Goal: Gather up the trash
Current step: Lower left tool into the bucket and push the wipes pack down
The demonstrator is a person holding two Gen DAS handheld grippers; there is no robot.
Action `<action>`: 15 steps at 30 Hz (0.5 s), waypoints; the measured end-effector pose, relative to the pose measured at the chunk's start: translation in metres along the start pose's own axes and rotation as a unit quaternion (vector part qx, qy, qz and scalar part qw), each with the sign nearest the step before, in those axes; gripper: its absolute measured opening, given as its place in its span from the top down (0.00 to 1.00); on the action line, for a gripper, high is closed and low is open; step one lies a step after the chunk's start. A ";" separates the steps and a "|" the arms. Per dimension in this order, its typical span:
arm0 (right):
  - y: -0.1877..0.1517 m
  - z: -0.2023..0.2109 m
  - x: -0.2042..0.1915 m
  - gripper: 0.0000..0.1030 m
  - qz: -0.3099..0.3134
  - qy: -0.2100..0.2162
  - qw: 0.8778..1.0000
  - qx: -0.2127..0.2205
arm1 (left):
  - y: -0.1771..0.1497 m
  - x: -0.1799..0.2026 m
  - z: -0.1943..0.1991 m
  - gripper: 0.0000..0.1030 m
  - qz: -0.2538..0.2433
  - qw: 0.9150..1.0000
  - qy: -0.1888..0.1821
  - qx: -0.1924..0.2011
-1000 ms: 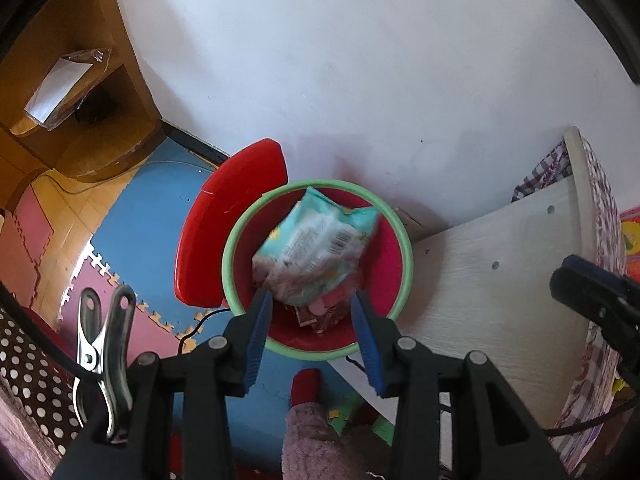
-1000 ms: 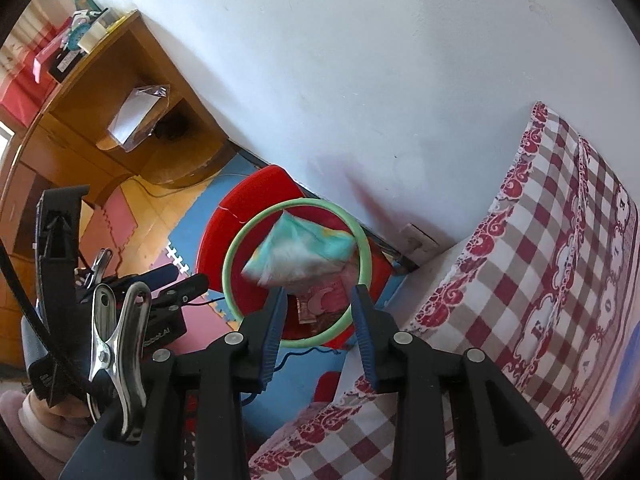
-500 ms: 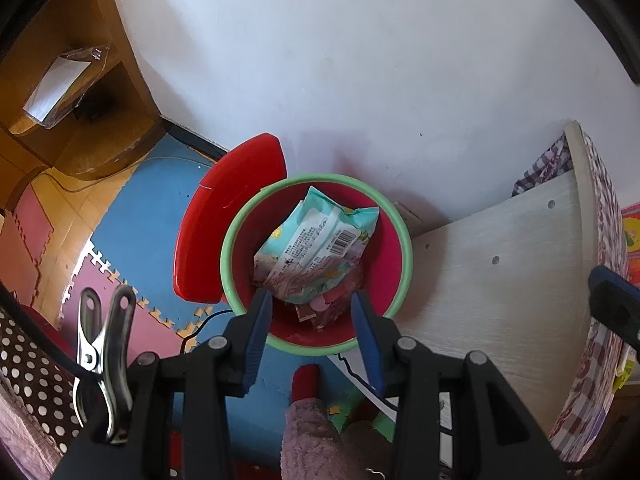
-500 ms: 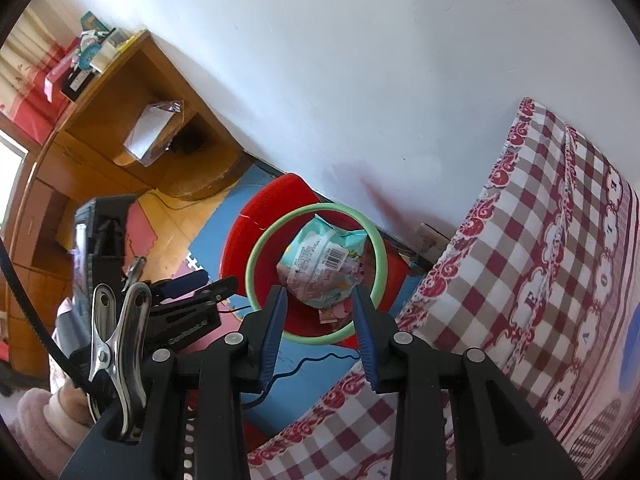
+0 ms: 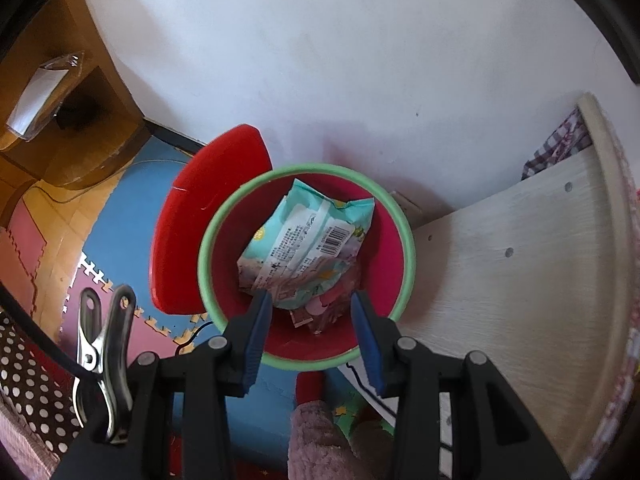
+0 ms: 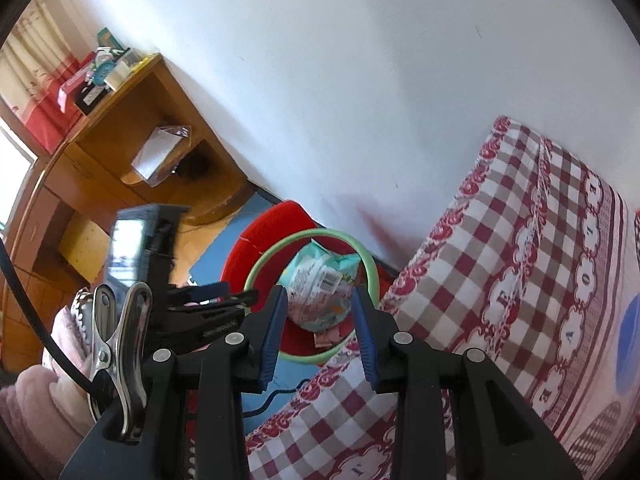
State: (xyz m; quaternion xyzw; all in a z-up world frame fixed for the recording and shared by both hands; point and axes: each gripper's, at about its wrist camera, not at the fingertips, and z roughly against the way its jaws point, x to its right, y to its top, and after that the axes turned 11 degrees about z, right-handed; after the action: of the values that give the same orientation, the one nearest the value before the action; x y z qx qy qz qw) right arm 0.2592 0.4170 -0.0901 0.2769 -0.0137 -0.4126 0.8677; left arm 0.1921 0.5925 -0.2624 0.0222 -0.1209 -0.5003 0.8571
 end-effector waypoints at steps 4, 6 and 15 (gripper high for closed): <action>0.000 0.000 0.004 0.67 0.005 0.002 1.000 0.020 | 0.002 0.007 -0.023 0.58 -0.012 1.000 -0.003 -0.001; -0.001 -0.003 0.008 0.67 0.007 0.000 1.000 0.022 | 0.005 0.011 -0.036 0.58 -0.025 1.000 0.001 0.014; -0.007 -0.005 0.023 0.67 -0.012 0.008 1.000 0.017 | 0.025 0.022 -0.105 0.58 -0.043 0.999 0.019 0.015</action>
State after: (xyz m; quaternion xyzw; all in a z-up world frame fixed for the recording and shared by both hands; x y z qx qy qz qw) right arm 0.2708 0.3993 -0.1025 0.2953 -0.0105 -0.4206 0.8578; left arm 0.2479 0.5769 -0.3560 0.0496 -0.1115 -0.5340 0.8366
